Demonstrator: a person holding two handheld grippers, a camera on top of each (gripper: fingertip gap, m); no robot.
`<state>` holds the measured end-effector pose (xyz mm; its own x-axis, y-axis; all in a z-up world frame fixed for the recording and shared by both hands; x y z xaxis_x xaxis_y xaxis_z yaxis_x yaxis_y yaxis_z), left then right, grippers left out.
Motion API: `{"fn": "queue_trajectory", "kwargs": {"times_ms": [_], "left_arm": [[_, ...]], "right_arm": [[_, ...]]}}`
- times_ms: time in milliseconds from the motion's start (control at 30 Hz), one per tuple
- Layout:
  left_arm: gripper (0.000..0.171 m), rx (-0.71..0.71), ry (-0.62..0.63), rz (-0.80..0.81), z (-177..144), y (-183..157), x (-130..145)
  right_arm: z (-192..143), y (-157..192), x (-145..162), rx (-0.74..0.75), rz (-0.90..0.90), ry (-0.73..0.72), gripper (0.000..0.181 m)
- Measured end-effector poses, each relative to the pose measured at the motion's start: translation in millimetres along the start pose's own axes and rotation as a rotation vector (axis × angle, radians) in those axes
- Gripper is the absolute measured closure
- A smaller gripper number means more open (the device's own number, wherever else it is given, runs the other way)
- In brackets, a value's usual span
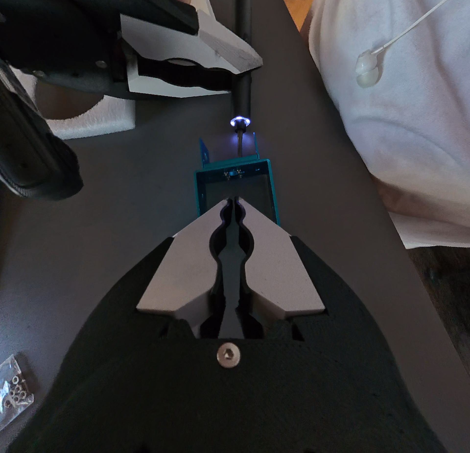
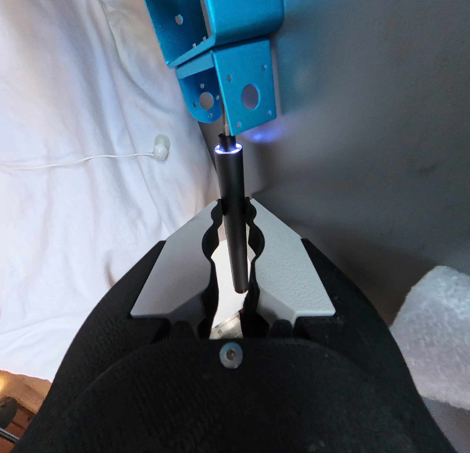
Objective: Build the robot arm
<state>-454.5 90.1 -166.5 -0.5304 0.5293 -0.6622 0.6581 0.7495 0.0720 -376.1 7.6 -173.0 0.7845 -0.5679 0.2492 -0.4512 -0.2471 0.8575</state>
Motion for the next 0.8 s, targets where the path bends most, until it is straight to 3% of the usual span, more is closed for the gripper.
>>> {"fn": "queue_trajectory", "kwargs": {"times_ms": [333, 467, 633, 800], "left_arm": [[0.164, -0.020, -0.005, -0.051, 1.0, -1.1, 7.0], [0.163, -0.028, -0.062, -0.118, -9.9, 3.1, 2.5], [0.133, 0.041, -0.139, -0.215, -21.7, -7.5, -19.7], [0.123, -0.021, -0.100, -0.165, -20.0, -14.3, -29.1]], "right_arm": [[-0.4, -3.7, 10.8, 0.043, 0.018, 0.044, 0.165], [-0.5, -4.7, 13.3, 0.043, 0.015, 0.037, 0.166], [0.3, -4.4, 12.4, 0.048, -0.009, 0.028, 0.166], [0.4, -4.0, 10.4, 0.033, -0.023, 0.019, 0.166]]}}
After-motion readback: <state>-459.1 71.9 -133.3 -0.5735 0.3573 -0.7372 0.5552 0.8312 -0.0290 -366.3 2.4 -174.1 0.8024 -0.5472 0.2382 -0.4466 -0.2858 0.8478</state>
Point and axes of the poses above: each gripper's, where its closed fingertips meet, z out along the fingers, x out of its underside, y = z × x across the jaws, the point moved 1 cm from there along -z, back along the fingers, and after that the axes turned 2 degrees about y, right-handed, at the moved point
